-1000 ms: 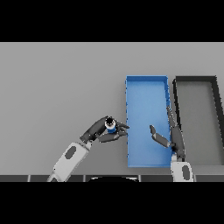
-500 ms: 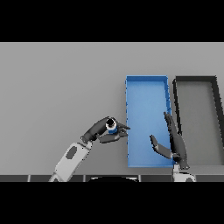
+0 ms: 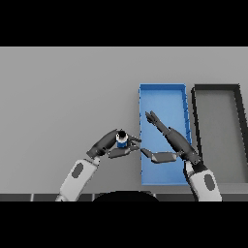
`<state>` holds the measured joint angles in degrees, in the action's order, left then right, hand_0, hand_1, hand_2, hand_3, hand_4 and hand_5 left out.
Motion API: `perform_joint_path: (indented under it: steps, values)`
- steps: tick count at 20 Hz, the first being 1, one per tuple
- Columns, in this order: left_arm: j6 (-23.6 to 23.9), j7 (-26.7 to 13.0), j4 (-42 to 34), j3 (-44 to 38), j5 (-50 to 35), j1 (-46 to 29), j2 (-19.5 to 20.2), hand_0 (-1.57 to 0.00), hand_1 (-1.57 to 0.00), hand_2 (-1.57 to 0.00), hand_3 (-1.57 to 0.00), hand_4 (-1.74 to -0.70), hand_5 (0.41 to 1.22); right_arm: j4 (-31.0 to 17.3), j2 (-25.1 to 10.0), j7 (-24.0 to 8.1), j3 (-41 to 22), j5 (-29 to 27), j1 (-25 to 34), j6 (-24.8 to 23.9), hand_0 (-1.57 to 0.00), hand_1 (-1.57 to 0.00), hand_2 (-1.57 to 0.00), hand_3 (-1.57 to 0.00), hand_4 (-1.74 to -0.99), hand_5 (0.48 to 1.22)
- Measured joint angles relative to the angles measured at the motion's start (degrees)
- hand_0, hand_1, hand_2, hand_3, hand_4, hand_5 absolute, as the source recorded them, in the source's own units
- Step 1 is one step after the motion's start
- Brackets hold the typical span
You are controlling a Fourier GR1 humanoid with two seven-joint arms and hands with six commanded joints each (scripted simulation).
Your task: Pick up the blue pipe and place it into the blue bin.
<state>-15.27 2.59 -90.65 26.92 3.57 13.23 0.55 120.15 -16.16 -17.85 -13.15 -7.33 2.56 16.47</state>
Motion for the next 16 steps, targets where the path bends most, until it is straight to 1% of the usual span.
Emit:
perform_joint_path:
  steps: [1, 2, 4, 5, 6, 8, 9, 10, 11, 13, 14, 15, 16]
  values:
    - [0.0, -1.0, 0.6, -0.3, 0.7, 0.8, -0.2, -1.57, -1.57, -1.57, -1.57, -1.47, 1.221, -0.2, 0.2, -1.2, -1.1, 0.0, 2.1, 0.4, 0.0, 0.0, -0.04, 0.0, -1.298, 0.559]
    - [-0.5, -0.3, 0.5, -0.7, 0.4, 0.6, -0.1, -1.57, -1.57, -1.57, -1.57, -1.47, 1.221, -0.2, 0.6, -1.0, -2.4, 0.2, 4.0, 0.9, 0.0, 0.0, -0.04, 0.0, -1.302, 0.559]
    - [-1.2, 0.7, 0.6, -0.9, 0.2, -0.2, -0.8, -1.57, -1.57, -1.57, -1.57, -1.47, 1.221, -0.4, 0.9, -3.3, -4.2, -0.8, 6.1, 2.3, 0.0, 0.0, -0.04, 0.0, -1.294, 0.56]
    - [-1.8, 1.0, 0.6, -1.3, 0.2, 0.0, -0.5, -1.57, -1.57, -1.57, -1.57, -1.47, 1.221, -0.6, 1.9, -3.5, -5.4, -1.4, 7.8, 2.8, 0.0, 0.0, -0.04, 0.0, -1.282, 0.555]
    - [-2.2, 1.4, 1.3, -1.8, 0.3, 0.3, -0.7, -1.57, -1.57, -1.57, -1.57, -1.46, 1.221, -0.6, 2.6, -4.6, -6.4, -1.6, 9.2, 2.7, 0.0, 0.0, -0.05, 0.0, -1.268, 0.555]
    - [-2.9, 1.4, 1.0, -1.4, 0.6, -0.4, -1.5, -1.57, -1.57, -1.57, -1.57, -1.46, 1.221, -1.9, 3.0, -5.6, -7.2, -1.5, 12.5, 3.4, 0.0, 0.0, -0.05, 0.0, -1.242, 0.551]
    - [-3.3, 0.3, 1.1, -1.8, 0.2, 0.2, -2.1, -1.57, -1.57, -1.57, -1.57, -1.47, 1.221, -2.4, 3.1, -6.7, -7.2, -1.9, 14.7, 3.7, 0.0, -0.01, -0.06, 0.0, -1.232, 0.545]
    - [-4.0, -0.4, 1.4, -2.3, -0.3, 0.2, -2.2, -1.57, -1.57, -1.57, -1.57, -1.47, 1.221, -2.9, 3.8, -7.8, -8.1, -1.9, 16.4, 3.7, -0.01, -0.02, -0.07, 0.0, -1.223, 0.54]
    - [-4.6, -0.2, 1.1, -3.0, -0.8, -0.1, -1.8, -1.57, -1.57, -1.57, -1.57, -1.47, 1.221, -4.3, 4.2, -9.5, -8.2, -1.8, 18.6, 3.7, -0.01, -0.02, -0.07, 0.0, -1.209, 0.534]
    - [-4.5, -0.6, 0.9, -3.4, 0.0, -0.2, -2.1, -1.57, -1.57, -1.57, -1.57, -1.47, 1.221, -7.2, 5.2, -10.7, -8.6, -1.4, 20.9, 4.5, -0.02, -0.03, -0.08, 0.0, -1.186, 0.521]
    - [-4.7, -0.6, 1.2, -3.9, 0.6, -0.4, -1.5, -1.57, -1.57, -1.57, -1.57, -1.47, 1.221, -8.3, 5.7, -10.7, -8.7, -1.5, 22.1, 4.9, -0.03, -0.04, -0.09, 0.0, -1.184, 0.516]
    - [-4.8, -0.4, 0.8, -3.5, 1.3, -0.5, -2.0, -1.57, -1.57, -1.57, -1.57, -1.47, 1.221, -9.9, 5.8, -10.8, -8.3, -1.7, 23.6, 5.4, -0.03, -0.06, -0.11, -0.01, -1.192, 0.507]
    - [-4.9, 0.4, 0.8, -3.7, 1.7, -0.8, -2.0, -1.57, -1.57, -1.57, -1.57, -1.47, 1.221, -10.6, 6.0, -10.3, -8.3, -1.7, 24.4, 5.8, -0.07, -0.11, -0.17, -0.04, -1.204, 0.497]
